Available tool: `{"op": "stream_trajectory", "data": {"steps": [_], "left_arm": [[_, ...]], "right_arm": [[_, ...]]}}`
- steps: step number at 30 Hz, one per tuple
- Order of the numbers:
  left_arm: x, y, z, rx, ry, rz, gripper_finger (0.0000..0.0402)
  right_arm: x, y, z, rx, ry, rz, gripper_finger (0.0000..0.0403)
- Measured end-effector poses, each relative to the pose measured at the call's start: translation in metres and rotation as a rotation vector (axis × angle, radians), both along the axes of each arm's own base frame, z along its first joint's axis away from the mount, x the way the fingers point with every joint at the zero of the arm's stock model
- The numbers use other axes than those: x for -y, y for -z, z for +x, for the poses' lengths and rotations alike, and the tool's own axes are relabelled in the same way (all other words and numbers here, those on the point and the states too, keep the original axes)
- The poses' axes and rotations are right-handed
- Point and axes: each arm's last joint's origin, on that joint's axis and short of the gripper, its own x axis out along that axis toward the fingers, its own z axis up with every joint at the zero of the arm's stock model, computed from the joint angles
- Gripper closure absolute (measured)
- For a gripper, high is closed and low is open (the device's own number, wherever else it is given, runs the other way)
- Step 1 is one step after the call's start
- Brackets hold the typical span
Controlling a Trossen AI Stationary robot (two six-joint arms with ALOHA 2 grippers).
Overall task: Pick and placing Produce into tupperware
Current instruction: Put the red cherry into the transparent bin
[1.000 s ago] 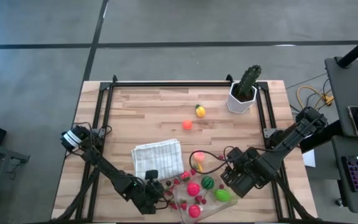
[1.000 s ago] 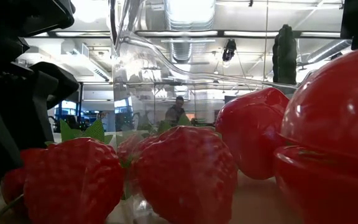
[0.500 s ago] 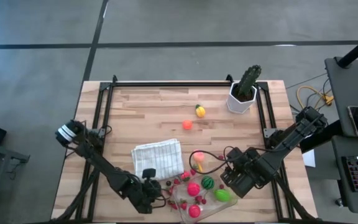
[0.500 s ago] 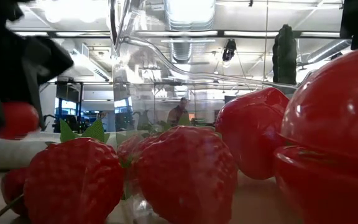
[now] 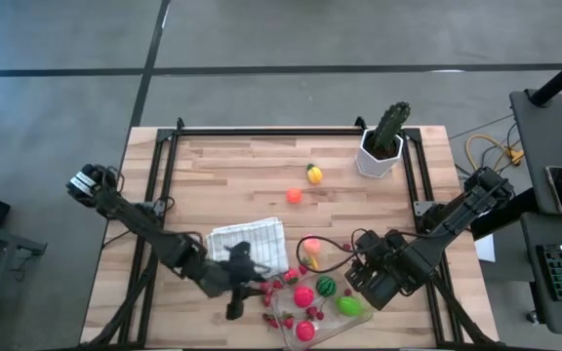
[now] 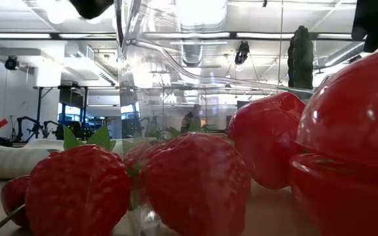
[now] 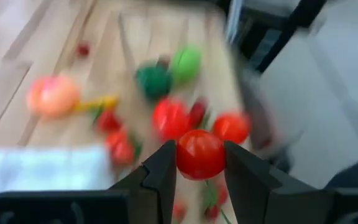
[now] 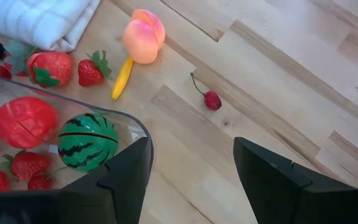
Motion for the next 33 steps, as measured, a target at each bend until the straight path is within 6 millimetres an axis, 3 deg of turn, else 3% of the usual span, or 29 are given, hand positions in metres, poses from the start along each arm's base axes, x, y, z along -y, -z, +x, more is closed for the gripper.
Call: {"op": "stream_trajectory", "data": {"steps": [3,7,15,18,22,26,33], "left_arm": [[-0.003,-0.006,0.015,0.087,0.027,-0.109,0.0304],[0.005,0.004,0.033,0.154,0.078,-0.196,0.0304],[0.015,0.033,0.049,-0.017,0.084,-0.512,0.0288],[0.02,0.038,0.056,0.016,0.095,-0.588,0.0279],[0.023,0.042,0.065,0.101,0.113,-0.628,0.0273],[0.022,0.049,0.068,0.079,0.09,-0.649,0.0272],[0.018,0.044,0.068,0.109,0.089,-0.619,0.0273]], "right_arm": [[-0.001,0.0,-0.001,0.001,-0.004,0.001,0.0179],[-0.004,0.0,-0.003,0.002,-0.018,0.002,0.0179],[-0.01,0.0,-0.008,0.003,-0.044,0.004,0.0179],[-0.01,0.0,-0.008,0.004,-0.044,0.004,0.0179],[-0.01,0.0,-0.008,0.004,-0.044,0.005,0.0179],[-0.01,0.0,-0.008,0.006,-0.044,0.006,0.0179],[-0.014,0.0,-0.01,-0.001,-0.071,0.019,0.0179]]}}
